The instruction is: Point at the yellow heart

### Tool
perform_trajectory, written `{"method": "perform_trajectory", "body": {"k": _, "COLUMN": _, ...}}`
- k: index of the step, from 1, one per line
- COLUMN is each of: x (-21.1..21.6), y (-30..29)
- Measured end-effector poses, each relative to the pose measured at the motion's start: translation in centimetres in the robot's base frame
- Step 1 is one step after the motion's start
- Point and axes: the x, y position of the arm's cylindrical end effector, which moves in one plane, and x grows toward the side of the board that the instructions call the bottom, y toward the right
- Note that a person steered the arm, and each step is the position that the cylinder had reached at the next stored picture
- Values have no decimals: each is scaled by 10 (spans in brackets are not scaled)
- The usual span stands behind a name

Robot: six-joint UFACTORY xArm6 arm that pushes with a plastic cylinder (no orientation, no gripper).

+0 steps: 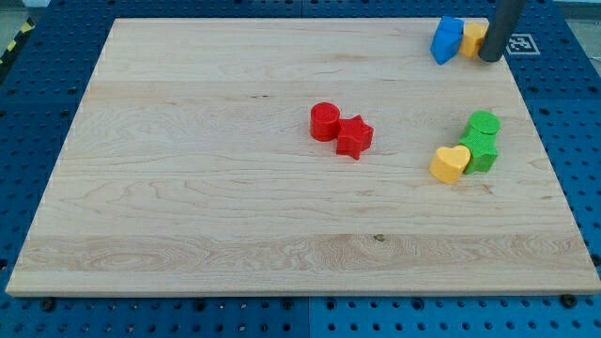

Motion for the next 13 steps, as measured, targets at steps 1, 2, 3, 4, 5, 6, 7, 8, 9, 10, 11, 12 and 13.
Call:
{"method": "perform_trajectory", "body": {"k": 1, "x": -3, "y": 0}}
{"method": "perform_trajectory", "body": {"k": 2, "x": -3, "y": 3}}
{"method": "perform_trajectory", "body": {"k": 3, "x": -10, "y": 8}}
{"method": "perform_trajectory", "body": {"k": 4, "x": -17, "y": 11}}
{"method": "perform_trajectory", "body": {"k": 5, "x": -19, "y": 23}}
{"method": "perform_trajectory", "body": {"k": 6, "x": 25, "y": 49}}
{"method": "perform_trajectory", "body": {"k": 7, "x": 67, "y": 72}}
{"method": "perform_trajectory", "body": {"k": 8, "x": 82, "y": 73}}
{"method": "perform_trajectory", "body": {"k": 9, "x": 161, "y": 71}}
{"method": "perform_trajectory", "body": {"k": 10, "x": 214, "y": 63}}
{"method": "perform_trajectory", "body": {"k": 11, "x": 217, "y": 63}}
{"method": "perform_trajectory", "body": {"k": 12, "x": 217, "y": 63}}
{"method": "perform_trajectory", "body": {"k": 13, "x": 229, "y": 63}}
